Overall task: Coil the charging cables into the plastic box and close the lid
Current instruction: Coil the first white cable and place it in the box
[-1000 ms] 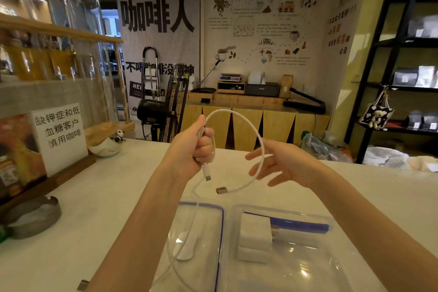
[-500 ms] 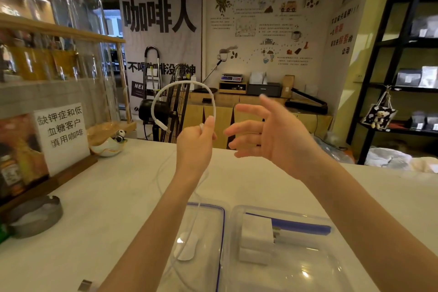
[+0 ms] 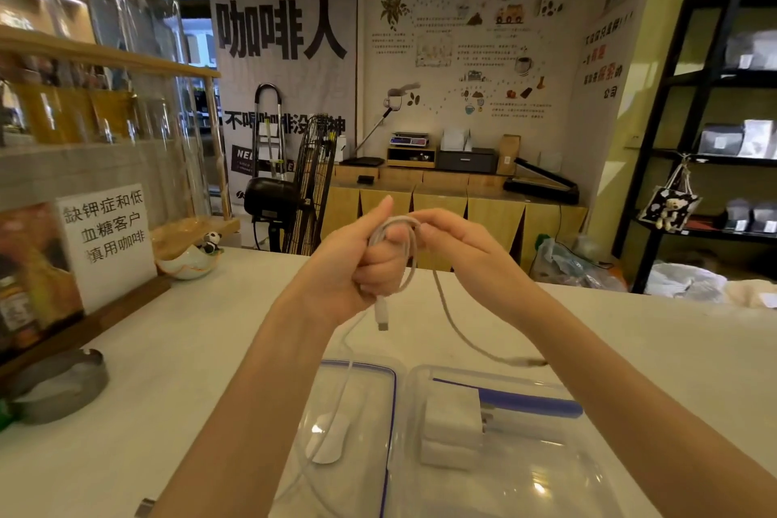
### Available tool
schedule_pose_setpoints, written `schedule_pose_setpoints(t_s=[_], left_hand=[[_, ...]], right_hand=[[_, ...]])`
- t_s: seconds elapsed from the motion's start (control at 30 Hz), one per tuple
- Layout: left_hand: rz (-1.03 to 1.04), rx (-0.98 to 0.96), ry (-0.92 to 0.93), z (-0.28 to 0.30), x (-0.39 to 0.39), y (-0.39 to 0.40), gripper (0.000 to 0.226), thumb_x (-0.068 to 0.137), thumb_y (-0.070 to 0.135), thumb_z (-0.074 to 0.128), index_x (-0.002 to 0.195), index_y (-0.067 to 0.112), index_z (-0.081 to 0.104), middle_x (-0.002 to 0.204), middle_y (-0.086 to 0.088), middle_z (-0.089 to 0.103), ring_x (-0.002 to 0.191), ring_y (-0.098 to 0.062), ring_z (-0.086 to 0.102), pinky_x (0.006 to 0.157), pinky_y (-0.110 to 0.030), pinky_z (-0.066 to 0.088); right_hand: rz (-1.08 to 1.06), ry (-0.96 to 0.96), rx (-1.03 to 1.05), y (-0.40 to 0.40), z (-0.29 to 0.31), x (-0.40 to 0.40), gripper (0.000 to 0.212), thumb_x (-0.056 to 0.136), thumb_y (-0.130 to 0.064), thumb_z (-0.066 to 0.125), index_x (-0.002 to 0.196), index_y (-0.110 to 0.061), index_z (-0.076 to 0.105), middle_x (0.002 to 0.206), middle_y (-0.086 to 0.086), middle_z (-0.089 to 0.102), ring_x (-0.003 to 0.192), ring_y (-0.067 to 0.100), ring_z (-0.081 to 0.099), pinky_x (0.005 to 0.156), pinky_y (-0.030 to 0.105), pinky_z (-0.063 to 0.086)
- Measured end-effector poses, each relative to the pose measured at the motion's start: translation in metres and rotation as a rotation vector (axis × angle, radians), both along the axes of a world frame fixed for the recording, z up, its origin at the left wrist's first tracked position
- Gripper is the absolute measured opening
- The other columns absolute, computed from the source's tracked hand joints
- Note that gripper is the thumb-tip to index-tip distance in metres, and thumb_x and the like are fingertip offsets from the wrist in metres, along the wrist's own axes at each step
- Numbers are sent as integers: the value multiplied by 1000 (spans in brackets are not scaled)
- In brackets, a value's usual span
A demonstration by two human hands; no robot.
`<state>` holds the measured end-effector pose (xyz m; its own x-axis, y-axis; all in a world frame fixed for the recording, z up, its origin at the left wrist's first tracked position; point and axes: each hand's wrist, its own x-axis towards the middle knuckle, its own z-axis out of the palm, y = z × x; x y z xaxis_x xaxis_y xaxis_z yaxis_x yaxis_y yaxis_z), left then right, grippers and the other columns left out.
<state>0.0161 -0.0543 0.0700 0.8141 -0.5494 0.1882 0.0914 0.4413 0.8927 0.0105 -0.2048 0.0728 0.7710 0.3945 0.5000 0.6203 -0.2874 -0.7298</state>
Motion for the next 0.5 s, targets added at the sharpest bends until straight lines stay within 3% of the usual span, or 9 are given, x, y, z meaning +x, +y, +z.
schedule_pose_setpoints(t_s=[0.07,0.13,0.23,0.37,0.5], left_hand=[[-150,-217,64,3,0,2,49,92,37,29,57,12,54,31,6,28,31,-5,17,32,-15,21],[-361,-442,120,4,1,5,40,92,29,34,70,4,55,42,3,28,37,-8,24,38,-19,27],[-341,-596,155,3,2,7,33,92,24,35,81,0,54,45,-2,39,38,-14,37,45,-20,30],[-31,-542,66,2,2,4,36,94,29,30,90,5,56,47,5,41,40,-7,40,43,-16,36],[269,-232,-84,1,4,1,40,97,30,24,100,4,54,48,6,40,43,-6,39,45,-17,38]], right_hand=[[8,67,31,3,-8,0,23,95,-16,36,99,-12,59,79,0,61,69,7,61,71,19,51],[43,183,53,7,-15,-4,21,96,-18,37,93,-14,57,63,1,55,51,12,55,57,29,55],[122,328,32,16,-19,-13,19,96,-21,35,91,-16,53,55,-1,46,38,10,41,37,25,47],[189,478,-73,18,-15,-23,16,96,-21,35,96,-21,51,56,-1,44,37,7,37,35,20,41],[187,524,-254,13,-15,-34,23,95,-21,38,116,-19,48,59,-1,42,39,6,35,38,18,38]])
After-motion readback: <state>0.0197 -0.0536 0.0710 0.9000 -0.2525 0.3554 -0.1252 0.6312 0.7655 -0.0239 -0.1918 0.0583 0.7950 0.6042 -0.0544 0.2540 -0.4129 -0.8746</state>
